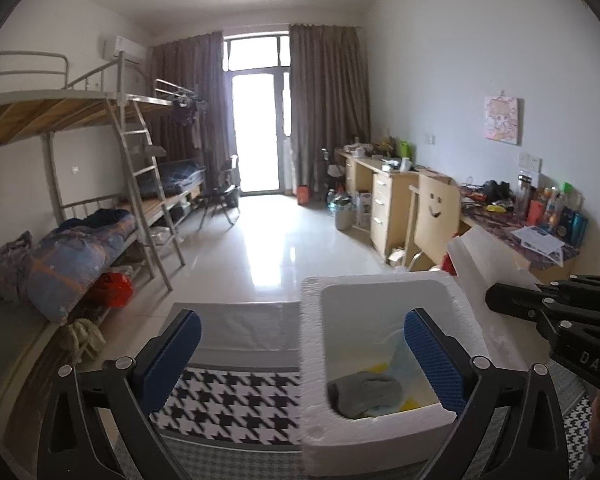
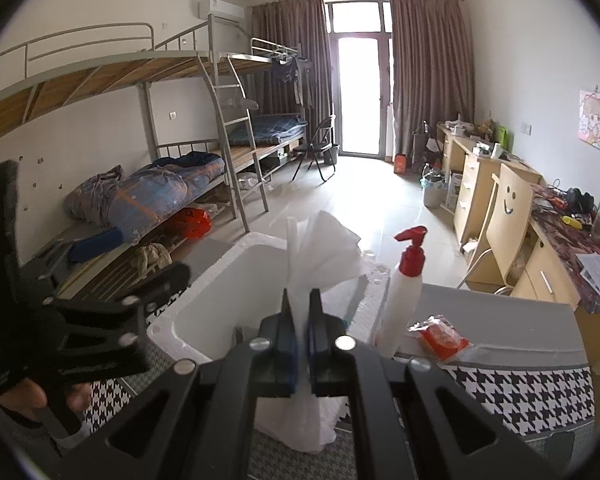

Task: Organize soft objects
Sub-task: 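Lower the white tissue into the box and open the right gripper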

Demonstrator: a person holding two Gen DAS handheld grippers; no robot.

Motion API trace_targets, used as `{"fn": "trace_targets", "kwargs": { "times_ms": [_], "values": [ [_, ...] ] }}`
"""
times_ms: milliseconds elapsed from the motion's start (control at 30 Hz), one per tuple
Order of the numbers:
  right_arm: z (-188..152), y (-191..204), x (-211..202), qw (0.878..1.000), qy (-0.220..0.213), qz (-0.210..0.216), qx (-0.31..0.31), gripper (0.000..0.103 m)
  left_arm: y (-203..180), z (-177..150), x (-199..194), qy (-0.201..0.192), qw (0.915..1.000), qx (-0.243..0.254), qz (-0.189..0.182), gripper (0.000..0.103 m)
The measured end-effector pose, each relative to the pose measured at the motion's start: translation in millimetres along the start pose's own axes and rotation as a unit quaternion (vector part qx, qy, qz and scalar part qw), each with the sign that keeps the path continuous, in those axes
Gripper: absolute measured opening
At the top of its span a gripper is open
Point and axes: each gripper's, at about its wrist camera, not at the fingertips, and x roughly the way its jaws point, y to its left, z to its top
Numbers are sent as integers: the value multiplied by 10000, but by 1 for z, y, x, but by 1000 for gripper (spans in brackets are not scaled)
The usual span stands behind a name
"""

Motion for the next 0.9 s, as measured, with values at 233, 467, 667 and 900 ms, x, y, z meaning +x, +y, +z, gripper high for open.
{"fn": "trace_targets", "kwargs": {
  "times_ms": [233, 467, 667, 900],
  "values": [
    [3, 7, 23, 9997, 215, -61, -61, 7, 13, -6, -6, -52, 9999, -118, 82, 102],
    [1, 7, 42, 9990, 444, -9, -8, 12, 22, -12, -6, -30, 9996, -204, 172, 102],
    [-3, 12, 50, 9984, 558, 15, 35, 52, 25, -19, -4, 38, 9995, -269, 159, 102],
    [-4, 16, 44, 9987, 501, -63, -41, 65, 27, -21, -6, 46, 9995, -281, 127, 102]
  ]
}}
